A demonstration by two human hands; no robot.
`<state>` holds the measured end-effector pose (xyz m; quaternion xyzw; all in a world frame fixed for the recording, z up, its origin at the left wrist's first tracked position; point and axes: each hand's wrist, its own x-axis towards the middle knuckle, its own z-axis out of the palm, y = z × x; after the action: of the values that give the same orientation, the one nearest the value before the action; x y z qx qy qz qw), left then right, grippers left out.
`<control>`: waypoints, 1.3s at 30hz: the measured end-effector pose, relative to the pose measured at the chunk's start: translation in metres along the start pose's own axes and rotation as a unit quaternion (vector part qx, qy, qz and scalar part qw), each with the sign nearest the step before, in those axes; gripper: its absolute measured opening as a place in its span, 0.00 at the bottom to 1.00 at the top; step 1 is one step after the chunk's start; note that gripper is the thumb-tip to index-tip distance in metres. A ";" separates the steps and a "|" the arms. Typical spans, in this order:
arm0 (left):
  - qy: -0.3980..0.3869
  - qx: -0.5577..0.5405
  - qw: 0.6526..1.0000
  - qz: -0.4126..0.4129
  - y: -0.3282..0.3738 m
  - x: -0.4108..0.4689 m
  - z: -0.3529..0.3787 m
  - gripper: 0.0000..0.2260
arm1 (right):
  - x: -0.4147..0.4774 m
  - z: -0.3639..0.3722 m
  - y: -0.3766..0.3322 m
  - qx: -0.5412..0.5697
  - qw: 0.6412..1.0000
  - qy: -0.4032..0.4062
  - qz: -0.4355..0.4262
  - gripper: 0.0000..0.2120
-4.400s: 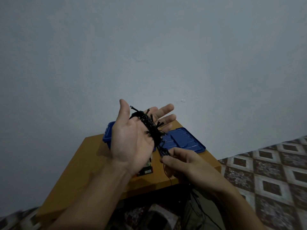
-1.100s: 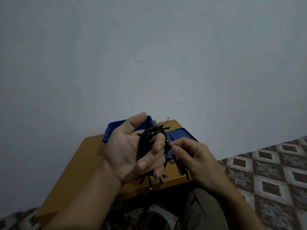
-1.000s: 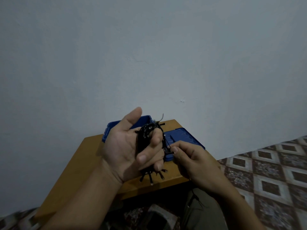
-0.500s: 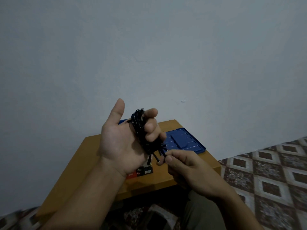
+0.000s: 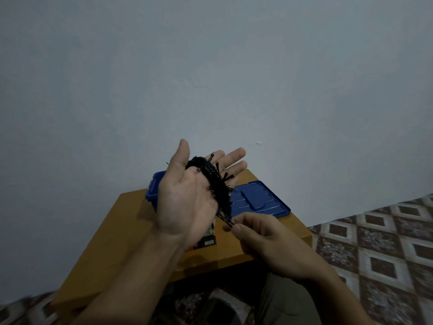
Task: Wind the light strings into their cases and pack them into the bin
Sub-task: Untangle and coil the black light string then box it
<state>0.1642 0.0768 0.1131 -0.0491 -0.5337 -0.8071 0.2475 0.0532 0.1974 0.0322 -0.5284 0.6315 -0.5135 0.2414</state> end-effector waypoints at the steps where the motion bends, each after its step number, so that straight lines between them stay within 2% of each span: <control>1: 0.002 0.005 1.000 -0.001 -0.001 0.000 0.000 0.39 | 0.000 0.000 0.000 -0.003 1.000 -0.001 0.002 0.11; 8: 0.037 0.083 0.996 0.008 -0.005 0.002 -0.004 0.37 | -0.006 -0.007 -0.011 0.018 1.000 -0.014 0.010 0.15; 11: 0.051 0.096 0.994 0.003 -0.005 0.002 -0.003 0.41 | -0.007 -0.008 -0.014 0.010 1.000 -0.003 0.010 0.15; 14: 0.053 0.131 0.990 -0.018 -0.006 0.002 -0.003 0.41 | -0.008 -0.008 -0.016 -0.007 1.000 0.010 -0.005 0.16; 16: 0.051 0.167 0.984 -0.039 -0.006 0.001 -0.002 0.36 | -0.008 -0.008 -0.016 -0.003 0.999 0.035 -0.017 0.15; 20: 0.038 0.248 0.964 -0.083 -0.006 -0.002 0.002 0.16 | -0.006 -0.005 -0.015 -0.019 0.994 0.090 -0.049 0.14; 21: 0.040 0.267 0.958 -0.096 -0.008 -0.002 0.001 0.14 | -0.005 -0.004 -0.015 -0.028 0.992 0.107 -0.059 0.14; 26: 0.071 0.316 0.937 -0.135 -0.010 -0.001 0.003 0.21 | -0.005 -0.001 -0.014 -0.021 0.988 0.129 -0.080 0.14; 30: 0.032 0.376 0.907 -0.186 -0.008 -0.001 0.004 0.31 | -0.006 -0.002 -0.014 -0.046 0.989 0.128 -0.062 0.16; 35: 0.031 0.458 0.855 -0.242 -0.008 0.000 0.005 0.26 | -0.008 -0.003 -0.020 -0.042 0.992 0.105 -0.057 0.17; 39: -0.005 0.464 0.845 -0.265 -0.008 0.002 -0.003 0.35 | -0.011 -0.010 -0.021 0.016 0.995 0.084 -0.061 0.16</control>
<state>0.1594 0.0757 0.1055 0.2105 -0.8402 -0.4995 0.0152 0.0567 0.2129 0.0519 -0.5171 0.6082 -0.5793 0.1643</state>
